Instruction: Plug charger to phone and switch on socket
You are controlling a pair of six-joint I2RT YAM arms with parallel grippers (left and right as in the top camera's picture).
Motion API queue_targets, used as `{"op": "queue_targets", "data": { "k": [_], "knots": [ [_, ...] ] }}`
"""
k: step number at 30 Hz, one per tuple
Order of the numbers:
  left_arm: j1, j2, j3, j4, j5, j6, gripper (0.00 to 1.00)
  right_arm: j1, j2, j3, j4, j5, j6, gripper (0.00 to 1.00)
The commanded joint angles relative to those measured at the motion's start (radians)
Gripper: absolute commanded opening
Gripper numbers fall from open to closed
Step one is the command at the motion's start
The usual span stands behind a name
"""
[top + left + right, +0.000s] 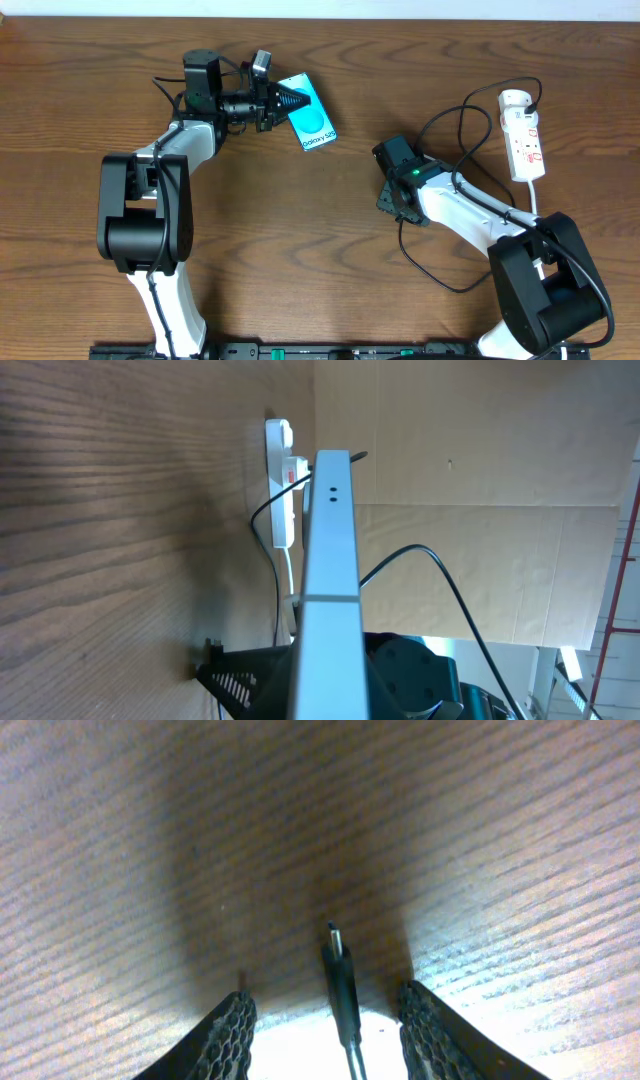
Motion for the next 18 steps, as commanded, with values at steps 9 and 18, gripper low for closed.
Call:
{"op": "queue_targets", "data": {
  "k": [9, 18],
  "knots": [
    [0.006, 0.000, 0.011, 0.008, 0.039, -0.002, 0.08, 0.006, 0.031, -0.037, -0.033, -0.114, 0.034, 0.47],
    [0.006, 0.000, 0.011, 0.009, 0.039, -0.002, 0.07, 0.006, 0.031, -0.037, -0.020, -0.087, 0.033, 0.40]
  ]
}}
